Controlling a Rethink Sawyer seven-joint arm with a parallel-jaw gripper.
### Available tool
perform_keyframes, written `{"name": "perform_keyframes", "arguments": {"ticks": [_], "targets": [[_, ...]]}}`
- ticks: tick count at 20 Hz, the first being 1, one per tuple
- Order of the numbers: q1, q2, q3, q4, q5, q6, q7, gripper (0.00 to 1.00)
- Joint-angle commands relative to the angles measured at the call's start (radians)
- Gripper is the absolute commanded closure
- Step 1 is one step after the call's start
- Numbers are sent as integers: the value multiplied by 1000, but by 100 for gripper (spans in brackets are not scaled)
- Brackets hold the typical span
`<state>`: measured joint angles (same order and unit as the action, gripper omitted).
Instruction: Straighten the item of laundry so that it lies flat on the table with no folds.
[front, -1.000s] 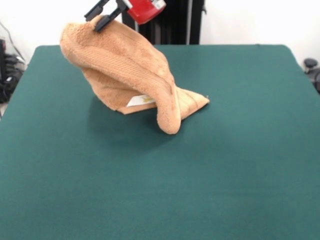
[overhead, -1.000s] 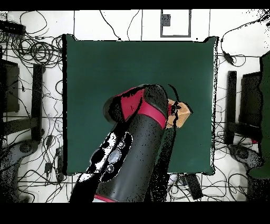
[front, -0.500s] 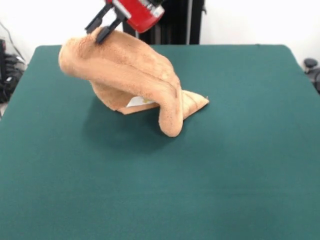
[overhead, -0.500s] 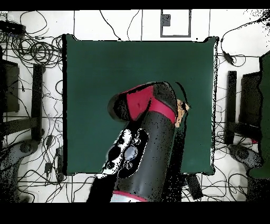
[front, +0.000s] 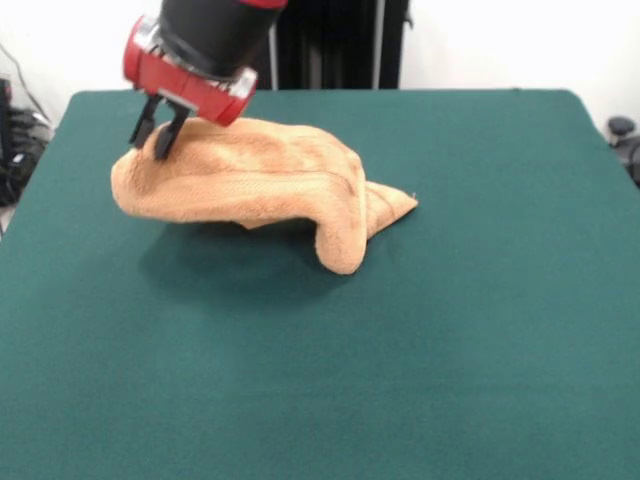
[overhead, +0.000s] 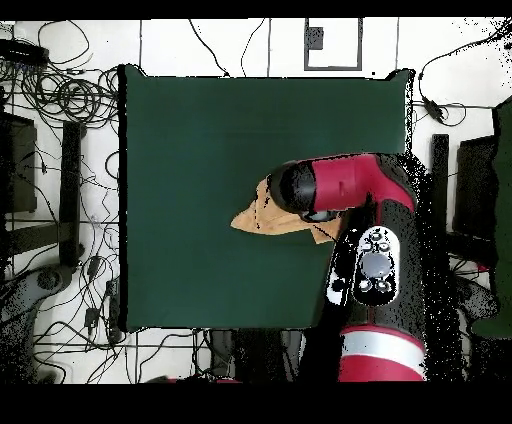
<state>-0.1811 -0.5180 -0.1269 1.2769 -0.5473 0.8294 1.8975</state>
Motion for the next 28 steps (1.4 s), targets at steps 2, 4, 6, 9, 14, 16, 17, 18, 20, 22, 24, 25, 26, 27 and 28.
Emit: {"name": "perform_keyframes", "arguments": {"ticks": [2, 4, 6, 9, 14, 16, 17, 18, 20, 22, 24, 25, 26, 27, 28], "targets": [[24, 36, 213, 129, -10, 13, -258, 100], [54, 29, 177, 130, -22, 1, -190, 100], [88, 24, 133, 130, -27, -4, -109, 100], [202, 27, -4, 113, -38, 22, 152, 100], [303, 74, -163, 122, 209, 313, 579, 100], [304, 87, -182, 123, 293, 389, 628, 100], [301, 92, -187, 120, 320, 412, 631, 100], [295, 94, -192, 130, 359, 440, 651, 100], [286, 98, -193, 143, 406, 463, 672, 100], [264, 94, -178, 176, 475, 458, 712, 100], [239, 70, -153, 241, 494, 280, 704, 100], [231, 55, -141, 286, 466, 80, 698, 100], [234, 51, -143, 303, 429, -38, 697, 100], [258, 60, -167, 299, 329, -238, 715, 100], [272, 67, -183, 296, 287, -317, 731, 100]]}}
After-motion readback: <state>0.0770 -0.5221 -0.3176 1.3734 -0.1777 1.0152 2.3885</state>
